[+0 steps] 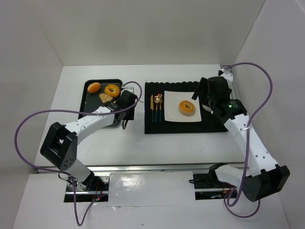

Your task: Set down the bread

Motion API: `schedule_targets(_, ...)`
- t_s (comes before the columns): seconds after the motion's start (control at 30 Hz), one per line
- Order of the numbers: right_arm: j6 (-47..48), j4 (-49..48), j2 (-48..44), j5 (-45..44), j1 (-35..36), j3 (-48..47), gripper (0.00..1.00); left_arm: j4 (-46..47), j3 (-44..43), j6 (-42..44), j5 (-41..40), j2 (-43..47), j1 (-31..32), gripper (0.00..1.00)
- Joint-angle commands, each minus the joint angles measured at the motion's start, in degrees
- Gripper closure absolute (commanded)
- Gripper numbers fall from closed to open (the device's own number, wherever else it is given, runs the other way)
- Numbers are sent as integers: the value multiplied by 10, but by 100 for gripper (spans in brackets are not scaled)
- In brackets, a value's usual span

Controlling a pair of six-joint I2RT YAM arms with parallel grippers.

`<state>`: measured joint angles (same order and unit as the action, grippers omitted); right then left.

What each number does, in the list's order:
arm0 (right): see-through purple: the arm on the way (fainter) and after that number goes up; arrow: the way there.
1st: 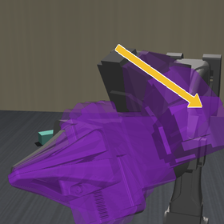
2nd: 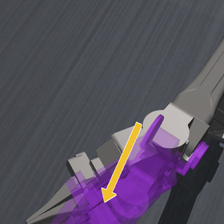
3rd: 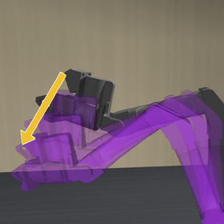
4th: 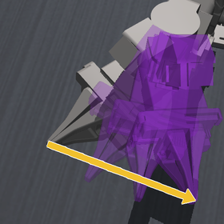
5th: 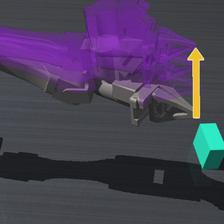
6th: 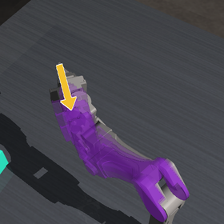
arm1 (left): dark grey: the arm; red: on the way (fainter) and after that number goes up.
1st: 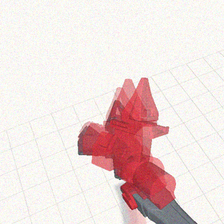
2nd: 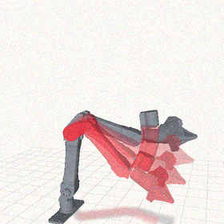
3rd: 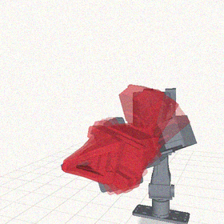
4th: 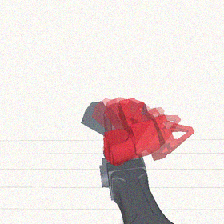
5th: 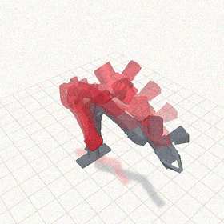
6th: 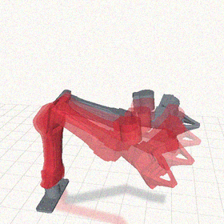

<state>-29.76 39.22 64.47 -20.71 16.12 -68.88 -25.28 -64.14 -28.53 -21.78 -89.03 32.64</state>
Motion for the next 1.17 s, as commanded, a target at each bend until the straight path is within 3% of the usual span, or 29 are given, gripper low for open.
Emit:
schedule_targets(0.0,1,-33,7,6,-3,4,0,66,13,-34,7,-6,-1,48)
schedule_targets(0.27,6,-44,17,28,-3,29,0,37,25,-44,37,-20,23,24)
schedule_targets(0.33,15,-57,22,36,-3,34,0,24,19,-55,31,-26,29,10)
schedule_targets(0.43,15,-57,41,43,-3,39,0,5,7,-55,24,-20,34,1)
schedule_targets(0.9,-3,-27,74,10,-3,50,0,-124,-192,-33,0,30,21,1)
schedule_targets(1.13,-8,-34,74,15,-3,86,0,-130,-233,-50,26,25,5,1)
